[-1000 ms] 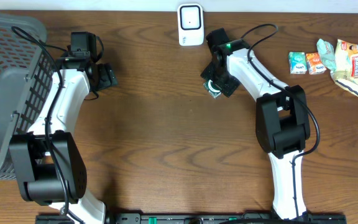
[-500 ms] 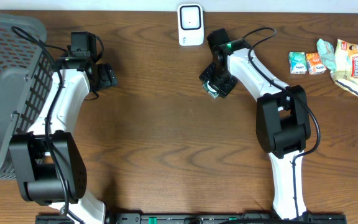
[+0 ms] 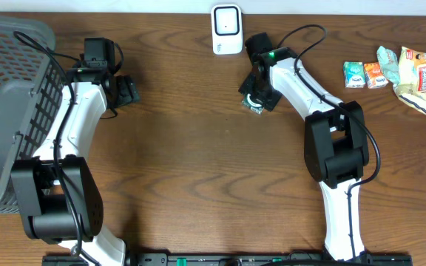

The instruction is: Scan the item barcode

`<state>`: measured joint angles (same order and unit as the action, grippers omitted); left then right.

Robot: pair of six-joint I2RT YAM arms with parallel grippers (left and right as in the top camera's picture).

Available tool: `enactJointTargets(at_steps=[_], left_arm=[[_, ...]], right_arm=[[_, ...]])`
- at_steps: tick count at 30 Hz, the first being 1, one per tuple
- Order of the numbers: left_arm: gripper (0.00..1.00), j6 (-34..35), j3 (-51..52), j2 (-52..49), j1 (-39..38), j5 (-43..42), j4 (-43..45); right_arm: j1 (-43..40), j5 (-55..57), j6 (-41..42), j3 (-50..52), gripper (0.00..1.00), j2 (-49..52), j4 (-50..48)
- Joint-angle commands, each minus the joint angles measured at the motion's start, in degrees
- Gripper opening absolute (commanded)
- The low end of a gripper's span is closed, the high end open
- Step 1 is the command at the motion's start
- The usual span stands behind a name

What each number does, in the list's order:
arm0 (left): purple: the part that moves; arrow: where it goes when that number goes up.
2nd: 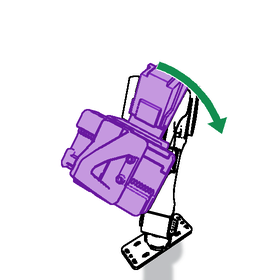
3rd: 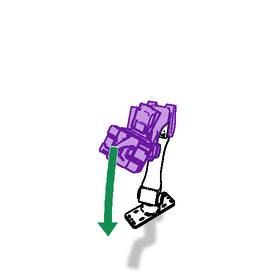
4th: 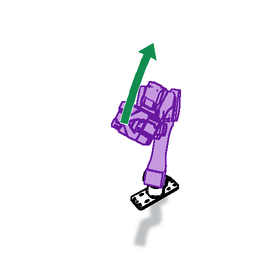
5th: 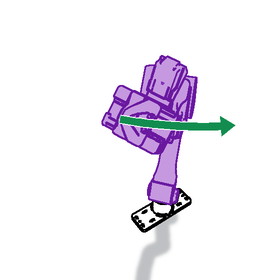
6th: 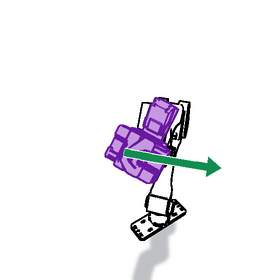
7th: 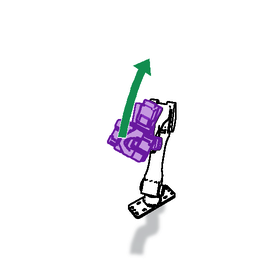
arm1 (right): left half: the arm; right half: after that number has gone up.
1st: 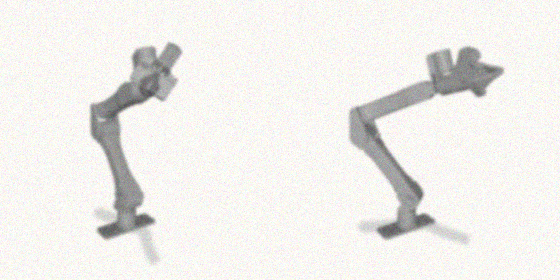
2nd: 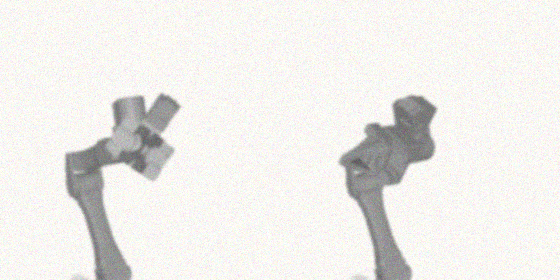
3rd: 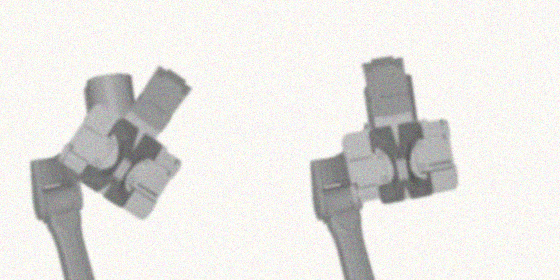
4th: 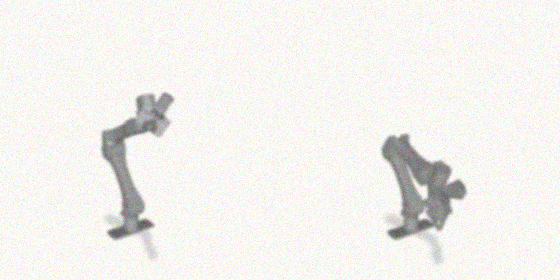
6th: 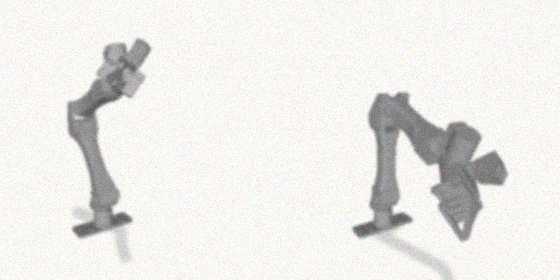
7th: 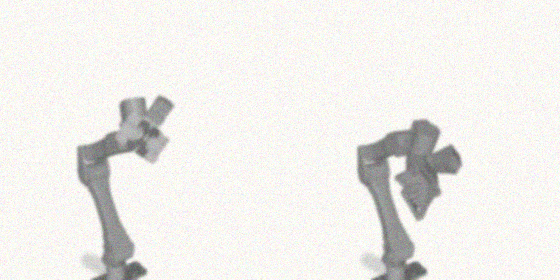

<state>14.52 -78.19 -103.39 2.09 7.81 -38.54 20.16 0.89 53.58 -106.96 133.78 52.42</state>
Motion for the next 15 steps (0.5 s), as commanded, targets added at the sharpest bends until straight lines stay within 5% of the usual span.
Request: enactJointTargets(at_steps=[1,15], left_arm=[[0.97,-0.8,0.3,0.0,0.0,0.3,0.0],[0.97,-0.8,0.3,0.0,0.0,0.3,0.0]], right_arm=[[0.0,1.6,-4.6,1.7,0.64,1.6,-0.4],[1.2,0.0,-5.0,1.6,0.59,1.6,1.0]])
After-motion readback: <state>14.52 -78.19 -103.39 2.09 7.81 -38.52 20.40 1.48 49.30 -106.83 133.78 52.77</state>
